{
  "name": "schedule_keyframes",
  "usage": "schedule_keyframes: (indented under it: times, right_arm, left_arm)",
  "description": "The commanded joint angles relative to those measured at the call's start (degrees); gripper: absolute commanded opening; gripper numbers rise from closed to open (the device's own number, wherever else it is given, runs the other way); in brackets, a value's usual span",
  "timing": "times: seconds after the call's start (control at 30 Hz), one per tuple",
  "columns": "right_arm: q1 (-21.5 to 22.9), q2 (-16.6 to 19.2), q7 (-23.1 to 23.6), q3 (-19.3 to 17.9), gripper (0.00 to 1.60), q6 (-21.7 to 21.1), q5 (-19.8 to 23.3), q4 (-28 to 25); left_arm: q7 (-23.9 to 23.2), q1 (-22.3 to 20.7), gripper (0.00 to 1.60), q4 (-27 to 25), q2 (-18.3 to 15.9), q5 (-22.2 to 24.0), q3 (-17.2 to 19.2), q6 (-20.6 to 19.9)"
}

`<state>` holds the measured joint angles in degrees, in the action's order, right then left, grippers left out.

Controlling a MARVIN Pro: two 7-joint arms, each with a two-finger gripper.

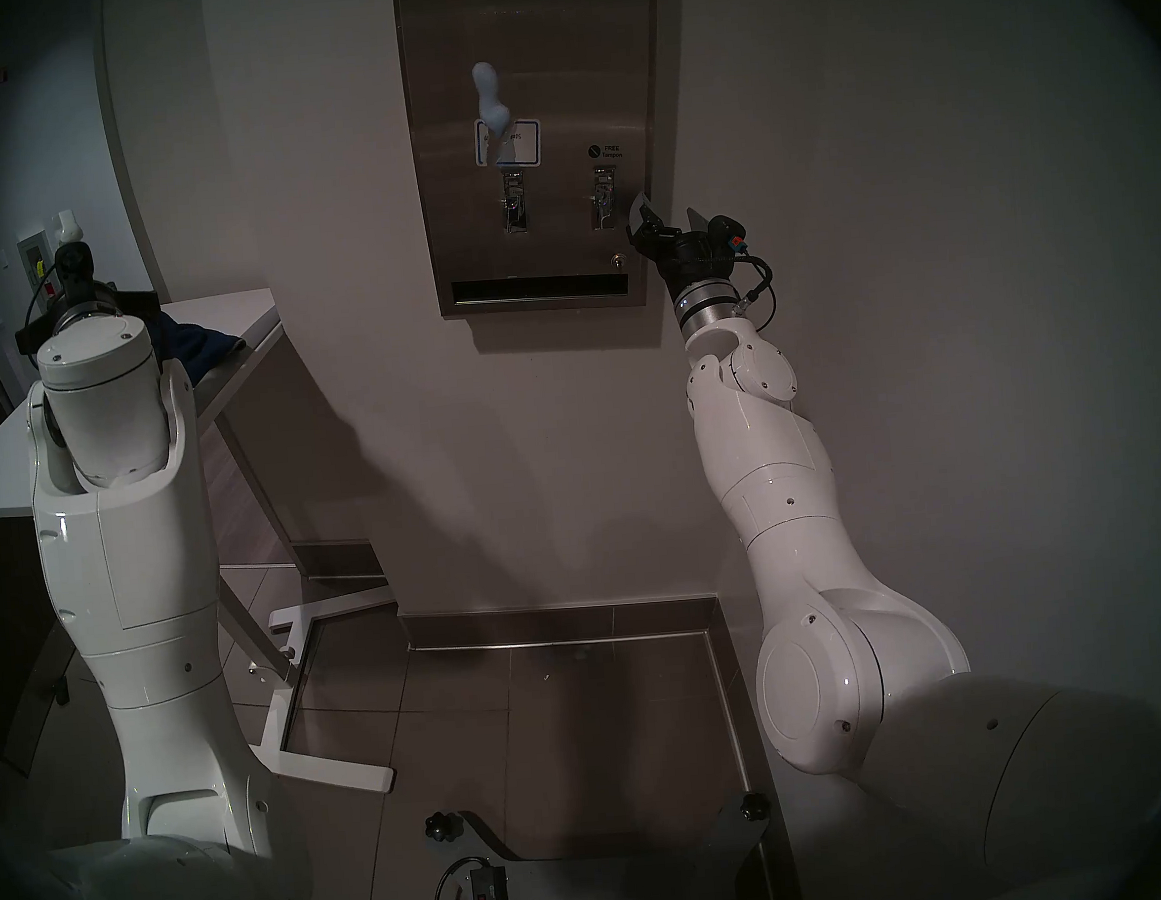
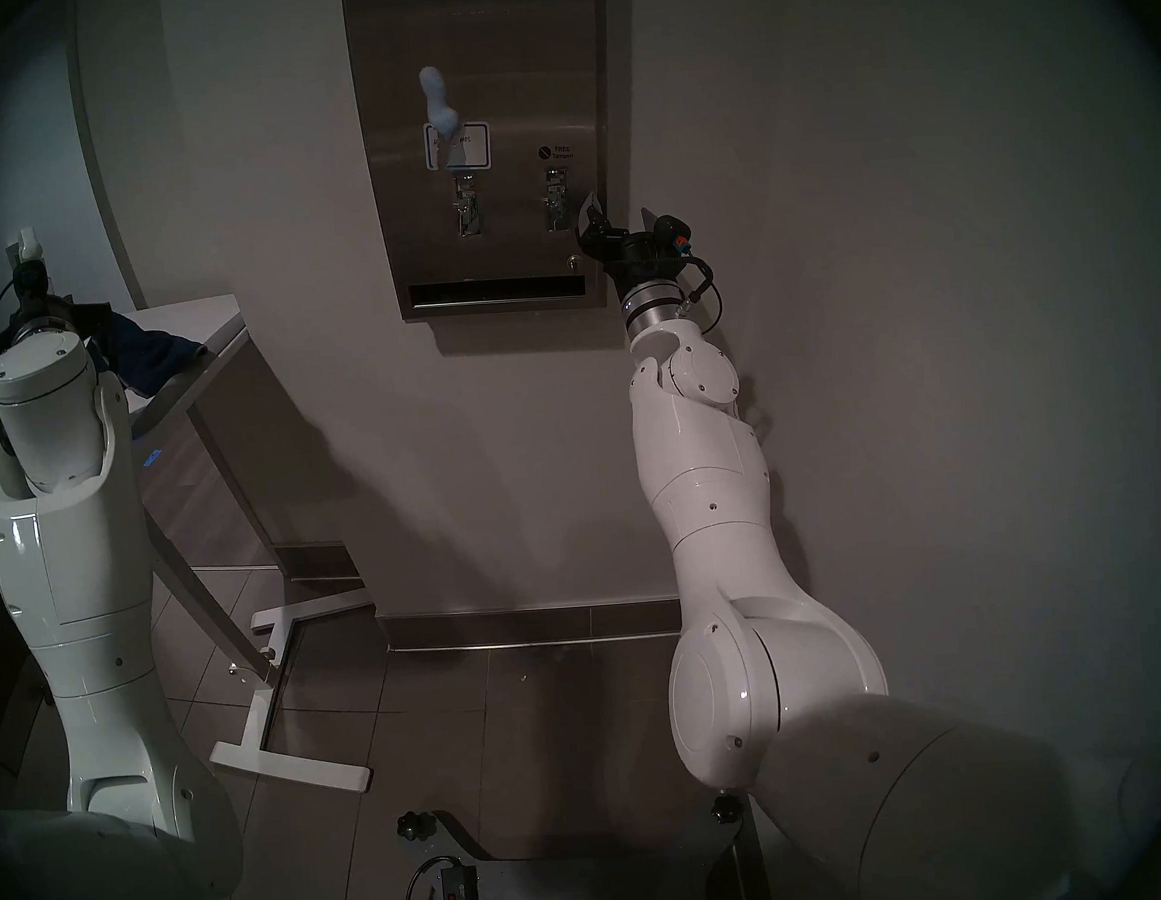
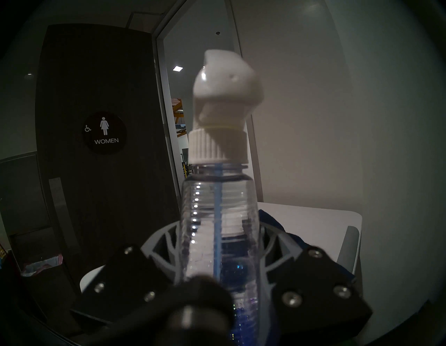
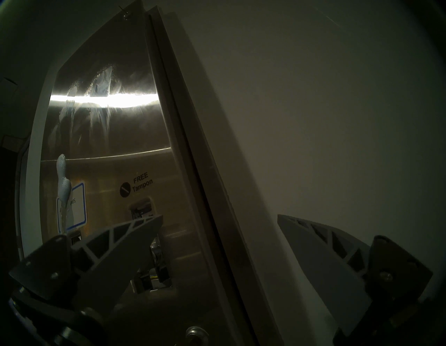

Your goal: Pick up the cleaner bottle and spray the cleaner onto the surface

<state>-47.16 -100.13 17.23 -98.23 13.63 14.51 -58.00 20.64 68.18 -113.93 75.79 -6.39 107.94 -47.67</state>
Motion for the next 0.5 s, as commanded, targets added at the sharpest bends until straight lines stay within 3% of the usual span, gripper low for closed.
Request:
schedule_keyframes:
  times: [0.0, 0.47]
  right_arm:
    - [-1.2, -1.2, -2.0, 1.2, 1.60, -3.1, -1.4, -6.3]
    - [-1.9, -2.6, -4.9, 3.0, 1.60, -6.1, -3.1, -7.1]
  left_arm:
    - [0.8, 0.0, 0.00, -1.3, -1.1, -0.3, 2.4, 4.4]
    - [-0.4, 2.5, 0.00, 3.3, -3.1, 0.2, 6.2, 9.2]
